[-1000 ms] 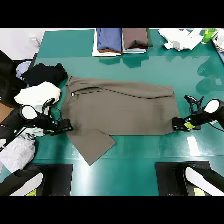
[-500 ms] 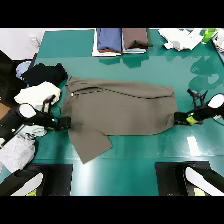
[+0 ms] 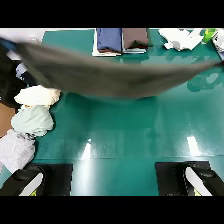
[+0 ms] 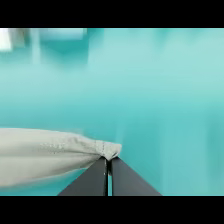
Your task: Fold the shirts.
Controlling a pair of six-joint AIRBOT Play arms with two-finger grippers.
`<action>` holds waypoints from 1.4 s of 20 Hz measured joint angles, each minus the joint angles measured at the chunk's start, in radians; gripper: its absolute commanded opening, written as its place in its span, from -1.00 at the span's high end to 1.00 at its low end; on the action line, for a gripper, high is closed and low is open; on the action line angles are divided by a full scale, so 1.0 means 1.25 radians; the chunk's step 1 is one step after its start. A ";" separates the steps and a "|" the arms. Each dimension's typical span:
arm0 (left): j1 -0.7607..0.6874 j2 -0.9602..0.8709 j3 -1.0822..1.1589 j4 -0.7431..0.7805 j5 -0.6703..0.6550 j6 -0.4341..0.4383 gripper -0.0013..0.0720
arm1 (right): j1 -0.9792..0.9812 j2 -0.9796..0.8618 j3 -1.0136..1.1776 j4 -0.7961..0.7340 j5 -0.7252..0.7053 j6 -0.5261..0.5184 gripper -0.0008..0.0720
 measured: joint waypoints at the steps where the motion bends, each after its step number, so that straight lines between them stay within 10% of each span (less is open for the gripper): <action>1: 0.000 0.005 0.080 0.004 -0.001 0.001 0.89 | -0.013 0.014 0.060 0.001 -0.005 -0.001 0.94; 12: 0.000 -0.060 0.273 0.055 -0.064 -0.005 0.89 | -0.129 -0.084 0.432 0.005 0.128 -0.017 0.94; 28: 0.001 -0.635 -0.089 0.054 0.043 0.032 0.89 | 0.040 -0.591 0.076 -0.038 0.072 -0.010 0.94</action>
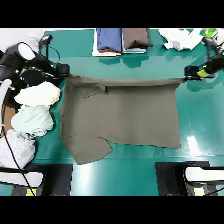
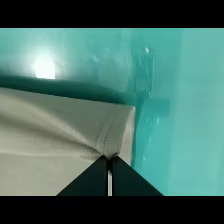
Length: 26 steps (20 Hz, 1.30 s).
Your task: Fold the shirts.
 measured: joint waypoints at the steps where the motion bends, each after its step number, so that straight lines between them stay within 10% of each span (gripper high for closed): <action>1: 0.001 -0.010 0.003 0.000 0.007 0.004 0.89 | 0.006 -0.018 0.019 -0.001 -0.002 0.002 0.94; 16: 0.001 -0.035 -0.163 0.005 -0.151 0.042 0.89 | -0.009 0.068 -0.288 -0.006 -0.025 -0.003 0.93; 17: 0.001 -0.034 -0.170 0.005 -0.149 0.038 0.82 | -0.009 0.070 -0.306 -0.005 -0.031 -0.003 0.89; 19: 0.001 -0.026 -0.180 0.006 -0.150 0.032 -0.20 | -0.009 0.072 -0.330 -0.002 -0.037 -0.003 0.02; 26: -0.001 0.141 -0.237 0.044 -0.179 -0.029 -0.20 | -0.010 0.141 -0.319 -0.003 -0.001 -0.003 -0.12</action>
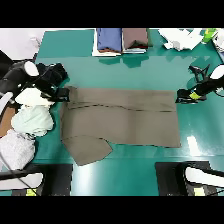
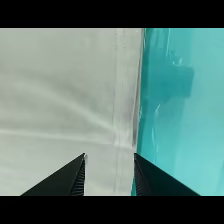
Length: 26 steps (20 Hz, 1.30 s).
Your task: Fold the shirts.
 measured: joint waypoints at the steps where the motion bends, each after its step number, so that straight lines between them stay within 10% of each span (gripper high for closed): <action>1: -0.001 0.043 -0.034 0.006 -0.004 -0.012 -0.20 | 0.000 0.026 -0.016 -0.002 0.006 0.000 -0.28; 11: -0.003 0.437 -0.502 0.017 -0.029 -0.138 -0.20 | 0.000 0.187 -0.218 0.001 0.002 0.001 -0.29; 25: -0.250 0.483 -0.661 -0.057 0.106 -0.298 -0.19 | 0.000 0.198 -0.238 0.003 -0.004 0.002 -0.29; 26: -0.252 0.484 -0.663 -0.063 0.120 -0.305 0.32 | 0.000 0.198 -0.238 0.003 -0.005 0.002 -0.29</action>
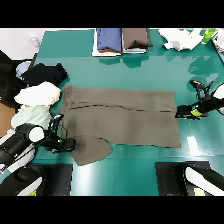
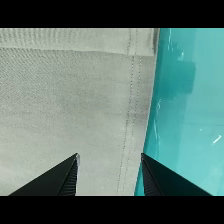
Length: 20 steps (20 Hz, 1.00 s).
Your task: Fold the shirts.
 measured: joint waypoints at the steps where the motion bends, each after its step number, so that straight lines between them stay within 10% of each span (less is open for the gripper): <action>1: -0.003 0.000 -0.002 -0.004 0.021 -0.004 0.70 | 0.000 0.000 0.000 0.000 0.000 0.000 -0.29; 20: -0.008 0.003 0.062 0.018 0.042 0.049 0.89 | -0.077 0.105 -0.266 0.017 0.070 0.001 -0.33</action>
